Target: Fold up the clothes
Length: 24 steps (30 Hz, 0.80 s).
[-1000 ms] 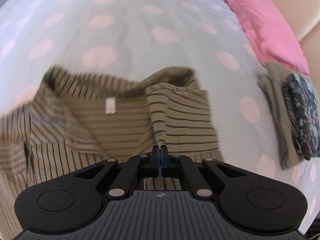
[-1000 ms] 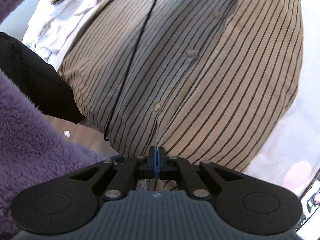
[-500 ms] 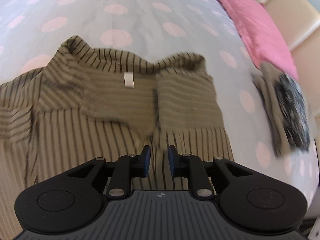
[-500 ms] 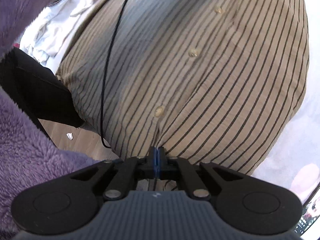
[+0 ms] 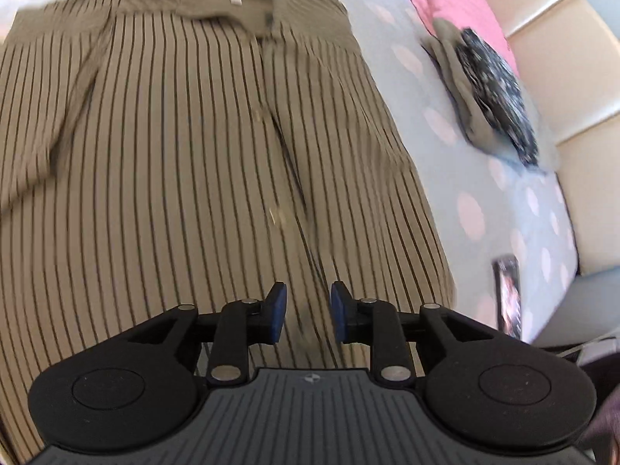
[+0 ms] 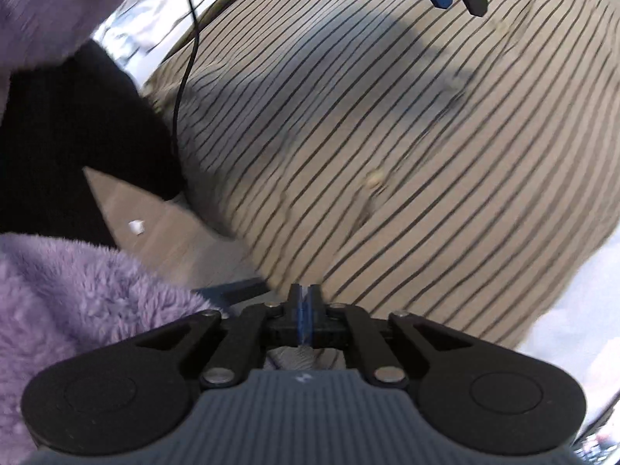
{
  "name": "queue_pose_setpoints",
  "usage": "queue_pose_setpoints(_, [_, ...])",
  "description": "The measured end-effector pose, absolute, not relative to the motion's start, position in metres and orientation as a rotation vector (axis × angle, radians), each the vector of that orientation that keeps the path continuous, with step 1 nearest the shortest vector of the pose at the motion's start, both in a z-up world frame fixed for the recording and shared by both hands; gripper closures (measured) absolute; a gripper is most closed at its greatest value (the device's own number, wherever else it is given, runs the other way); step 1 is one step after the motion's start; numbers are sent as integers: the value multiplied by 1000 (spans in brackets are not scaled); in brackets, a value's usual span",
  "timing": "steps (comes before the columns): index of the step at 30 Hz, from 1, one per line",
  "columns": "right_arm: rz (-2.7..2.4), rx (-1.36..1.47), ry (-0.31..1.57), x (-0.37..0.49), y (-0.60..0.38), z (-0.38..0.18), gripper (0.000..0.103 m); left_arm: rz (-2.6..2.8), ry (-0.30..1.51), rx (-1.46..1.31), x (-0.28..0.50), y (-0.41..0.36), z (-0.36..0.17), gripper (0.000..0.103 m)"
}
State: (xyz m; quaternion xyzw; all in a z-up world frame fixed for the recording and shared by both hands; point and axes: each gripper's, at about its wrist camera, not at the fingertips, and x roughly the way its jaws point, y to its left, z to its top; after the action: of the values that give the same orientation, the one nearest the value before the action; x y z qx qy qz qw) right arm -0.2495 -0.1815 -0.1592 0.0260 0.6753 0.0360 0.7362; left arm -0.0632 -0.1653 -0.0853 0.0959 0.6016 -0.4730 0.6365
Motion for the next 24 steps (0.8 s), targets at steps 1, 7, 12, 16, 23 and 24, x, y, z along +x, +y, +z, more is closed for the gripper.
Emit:
queue_pose_setpoints(1, [86, 74, 1478, -253, -182, -157, 95, -1089, 1376, 223, -72, -160, -85, 78])
queue_pose_setpoints(7, [62, 35, 1361, -279, -191, -132, 95, -1134, 1361, 280, -125, -127, -84, 65])
queue_pose_setpoints(12, [34, -54, 1344, -309, -192, -130, 93, -1141, 1383, 330, -163, -106, -95, 64])
queue_pose_setpoints(16, [-1, -217, 1327, -337, -187, -131, 73, -1156, 1425, 343, -186, -94, -108, 63])
queue_pose_setpoints(23, [-60, -274, 1337, -368, -191, -142, 71, -1186, 1449, 407, -210, -96, -123, 62])
queue_pose_setpoints(24, [-72, -275, 1341, -371, -194, -145, 71, -1190, 1450, 414, -212, -97, -124, 62])
